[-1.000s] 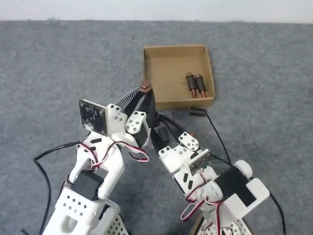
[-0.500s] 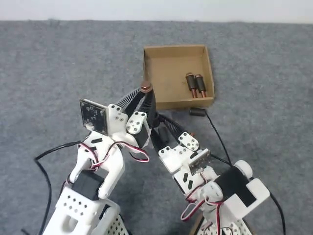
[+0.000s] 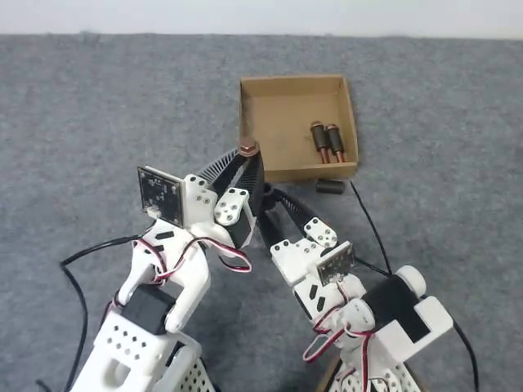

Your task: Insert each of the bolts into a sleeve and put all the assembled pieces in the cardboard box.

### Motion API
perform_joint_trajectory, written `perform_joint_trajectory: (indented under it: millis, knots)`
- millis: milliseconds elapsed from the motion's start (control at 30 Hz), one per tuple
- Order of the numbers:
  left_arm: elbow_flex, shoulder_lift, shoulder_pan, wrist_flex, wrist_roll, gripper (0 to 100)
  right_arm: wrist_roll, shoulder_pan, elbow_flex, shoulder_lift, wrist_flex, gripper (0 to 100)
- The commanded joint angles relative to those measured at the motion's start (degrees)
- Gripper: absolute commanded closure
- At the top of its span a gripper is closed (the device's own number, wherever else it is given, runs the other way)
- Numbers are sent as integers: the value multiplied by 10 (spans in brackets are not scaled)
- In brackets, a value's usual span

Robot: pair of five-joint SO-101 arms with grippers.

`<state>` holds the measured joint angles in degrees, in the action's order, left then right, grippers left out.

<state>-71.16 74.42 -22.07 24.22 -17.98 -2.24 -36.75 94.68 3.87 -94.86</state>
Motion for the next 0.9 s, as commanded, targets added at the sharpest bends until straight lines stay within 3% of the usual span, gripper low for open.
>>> perform_joint_trajectory:
  millis: [0,133,867]
  knots:
    - [2,10,-2,-25,-3,988,5,7,-11,-1,-2,992]
    - [-14,9,-3,-105,-3,988,5,7,-11,-1,-2,992]
    - [-57,9,-21,-108,-3,988,5,7,-11,-2,-2,992]
